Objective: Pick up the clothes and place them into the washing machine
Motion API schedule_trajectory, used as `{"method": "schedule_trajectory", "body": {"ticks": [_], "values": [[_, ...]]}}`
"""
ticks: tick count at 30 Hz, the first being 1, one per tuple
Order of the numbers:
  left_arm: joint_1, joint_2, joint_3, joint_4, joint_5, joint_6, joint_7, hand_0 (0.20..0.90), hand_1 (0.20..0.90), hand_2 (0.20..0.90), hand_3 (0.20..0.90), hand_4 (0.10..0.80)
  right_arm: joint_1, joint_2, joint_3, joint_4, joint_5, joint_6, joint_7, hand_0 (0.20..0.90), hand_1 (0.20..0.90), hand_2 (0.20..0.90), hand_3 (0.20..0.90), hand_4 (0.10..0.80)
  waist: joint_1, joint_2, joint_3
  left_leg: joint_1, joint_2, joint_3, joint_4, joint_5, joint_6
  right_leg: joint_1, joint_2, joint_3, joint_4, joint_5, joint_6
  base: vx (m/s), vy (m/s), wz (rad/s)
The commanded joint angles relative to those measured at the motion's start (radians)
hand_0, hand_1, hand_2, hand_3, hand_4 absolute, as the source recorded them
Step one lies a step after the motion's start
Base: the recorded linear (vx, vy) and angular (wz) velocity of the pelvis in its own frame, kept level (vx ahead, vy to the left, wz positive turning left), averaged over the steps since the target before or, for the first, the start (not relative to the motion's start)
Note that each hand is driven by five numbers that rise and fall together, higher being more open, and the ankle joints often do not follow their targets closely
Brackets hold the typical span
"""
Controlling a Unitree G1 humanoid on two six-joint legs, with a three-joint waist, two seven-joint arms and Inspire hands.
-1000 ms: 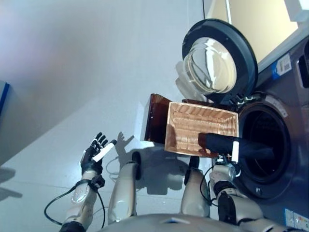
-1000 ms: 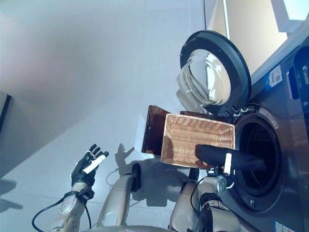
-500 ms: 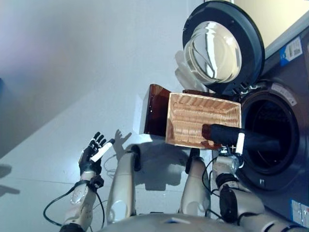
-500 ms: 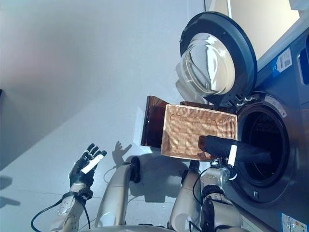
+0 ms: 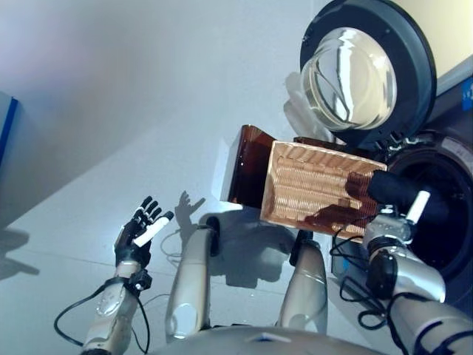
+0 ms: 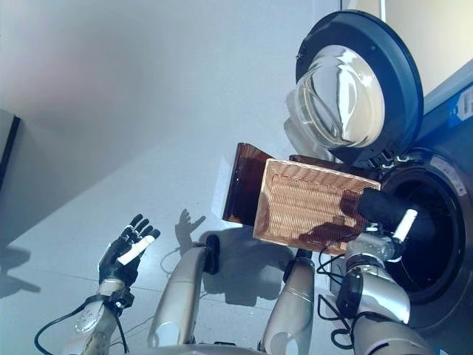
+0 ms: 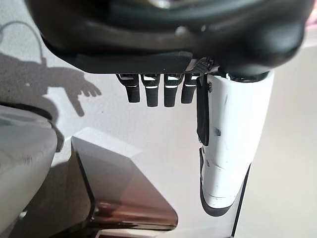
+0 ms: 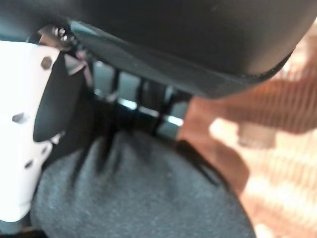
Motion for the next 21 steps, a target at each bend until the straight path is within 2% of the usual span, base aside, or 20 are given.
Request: {"method": "schedule_trajectory", "body": {"ticks": [1, 4, 10, 15, 21], "values": [[0.025, 0.061, 0.001, -0.093, -0.021, -0.046, -0.014, 0.9, 0.9, 0.9, 0.9, 0.8, -0.02, -0.171, -0.018, 0.03, 0.028, -0.098, -0.023, 0.2, 0.2, 0.2, 0.2, 0.3, 0.014, 0.044, -0.053, 0.005, 0.036, -0.068, -0.059, 0.054, -0.089, -0.013, 0.013, 0.013, 0.058, -0.01, -0.041, -0.012, 0.007, 0.04], [0.031, 0.067, -0.014, -0.117, -0.028, -0.041, -0.012, 0.9, 0.9, 0.9, 0.9, 0.8, -0.05, -0.218, -0.048, 0.035, 0.048, -0.137, -0.072, 0.2, 0.2, 0.2, 0.2, 0.3, 0.011, 0.068, -0.058, -0.007, 0.035, -0.063, -0.06, 0.057, -0.09, -0.033, 0.009, 0.023, 0.071, -0.015, -0.041, -0.003, 0.003, 0.01], [0.033, 0.067, -0.025, -0.125, -0.038, -0.038, -0.005, 0.9, 0.9, 0.9, 0.9, 0.8, -0.052, -0.242, -0.111, 0.012, 0.079, -0.208, -0.128, 0.2, 0.2, 0.2, 0.2, 0.3, -0.003, 0.105, -0.071, -0.019, 0.03, -0.055, -0.065, 0.06, -0.09, -0.057, 0.006, 0.039, 0.082, -0.023, -0.041, -0.003, 0.017, 0.0], [0.04, 0.067, -0.027, -0.128, -0.048, -0.043, -0.011, 0.9, 0.9, 0.9, 0.9, 0.8, -0.051, -0.289, -0.133, 0.019, 0.058, -0.222, -0.157, 0.2, 0.2, 0.2, 0.2, 0.3, -0.011, 0.131, -0.082, -0.021, 0.03, -0.046, -0.075, 0.062, -0.091, -0.077, 0.007, 0.053, 0.087, -0.026, -0.041, 0.004, 0.021, -0.04], [0.049, 0.079, -0.038, -0.13, -0.054, -0.045, -0.021, 0.9, 0.9, 0.9, 0.9, 0.8, -0.065, -0.372, -0.113, 0.041, 0.025, -0.214, -0.175, 0.2, 0.2, 0.2, 0.2, 0.3, -0.02, 0.135, -0.085, -0.023, 0.038, -0.042, -0.073, 0.063, -0.095, -0.087, 0.009, 0.059, 0.096, -0.03, -0.041, 0.005, -0.008, -0.04]]}}
